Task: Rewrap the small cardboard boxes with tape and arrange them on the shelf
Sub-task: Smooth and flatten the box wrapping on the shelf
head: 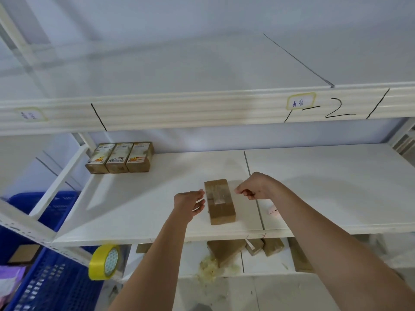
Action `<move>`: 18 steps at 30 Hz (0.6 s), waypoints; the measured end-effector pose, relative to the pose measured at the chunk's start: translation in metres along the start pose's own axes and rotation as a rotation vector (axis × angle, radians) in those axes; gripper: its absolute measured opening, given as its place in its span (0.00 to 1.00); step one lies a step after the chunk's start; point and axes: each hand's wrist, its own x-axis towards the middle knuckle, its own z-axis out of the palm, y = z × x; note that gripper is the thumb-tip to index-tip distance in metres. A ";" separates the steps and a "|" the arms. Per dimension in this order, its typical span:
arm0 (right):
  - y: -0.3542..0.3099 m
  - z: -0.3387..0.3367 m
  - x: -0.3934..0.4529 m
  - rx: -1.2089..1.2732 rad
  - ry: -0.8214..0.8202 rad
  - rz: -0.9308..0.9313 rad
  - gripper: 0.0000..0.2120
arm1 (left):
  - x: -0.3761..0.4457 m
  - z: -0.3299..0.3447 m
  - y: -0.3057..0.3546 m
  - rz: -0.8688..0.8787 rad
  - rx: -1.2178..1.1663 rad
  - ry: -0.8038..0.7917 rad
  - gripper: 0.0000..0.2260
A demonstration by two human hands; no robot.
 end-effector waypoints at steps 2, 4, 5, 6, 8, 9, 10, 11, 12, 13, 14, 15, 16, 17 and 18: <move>-0.001 0.000 0.006 0.060 0.010 0.036 0.05 | 0.005 0.000 0.001 -0.020 0.015 -0.036 0.10; 0.000 -0.001 0.011 0.163 -0.001 0.069 0.05 | 0.009 -0.001 0.002 -0.035 0.058 -0.054 0.10; 0.000 -0.003 0.013 0.208 -0.019 0.094 0.07 | 0.011 -0.001 0.002 -0.046 0.081 -0.052 0.10; 0.001 -0.005 0.014 0.245 -0.040 0.124 0.10 | 0.014 -0.001 0.003 -0.059 0.095 -0.051 0.09; 0.002 -0.007 0.016 0.304 -0.077 0.168 0.14 | 0.019 -0.002 0.005 -0.080 0.121 -0.052 0.07; 0.003 -0.008 0.018 0.324 -0.088 0.171 0.16 | 0.021 -0.003 0.006 -0.085 0.140 -0.053 0.07; 0.005 -0.007 0.019 0.340 -0.091 0.163 0.17 | 0.024 -0.004 0.007 -0.089 0.156 -0.056 0.08; 0.007 -0.005 0.021 0.361 -0.086 0.150 0.16 | 0.027 -0.006 0.007 -0.091 0.166 -0.062 0.08; 0.009 -0.003 0.022 0.380 -0.074 0.138 0.15 | 0.029 -0.007 0.008 -0.090 0.172 -0.063 0.08; 0.011 0.000 0.023 0.388 -0.056 0.127 0.14 | 0.030 -0.007 0.008 -0.086 0.179 -0.056 0.08; 0.013 0.003 0.023 0.377 -0.035 0.116 0.12 | 0.032 -0.007 0.008 -0.078 0.188 -0.042 0.07; 0.015 0.005 0.024 0.359 -0.013 0.102 0.11 | 0.034 -0.007 0.008 -0.067 0.199 -0.024 0.07; 0.018 0.008 0.026 0.340 0.011 0.089 0.09 | 0.036 -0.006 0.007 -0.056 0.211 -0.010 0.06; 0.019 0.010 0.029 0.325 0.035 0.077 0.08 | 0.038 -0.006 0.007 -0.045 0.228 -0.001 0.06; 0.020 0.012 0.031 0.310 0.063 0.066 0.07 | 0.040 -0.006 0.008 -0.036 0.248 0.005 0.06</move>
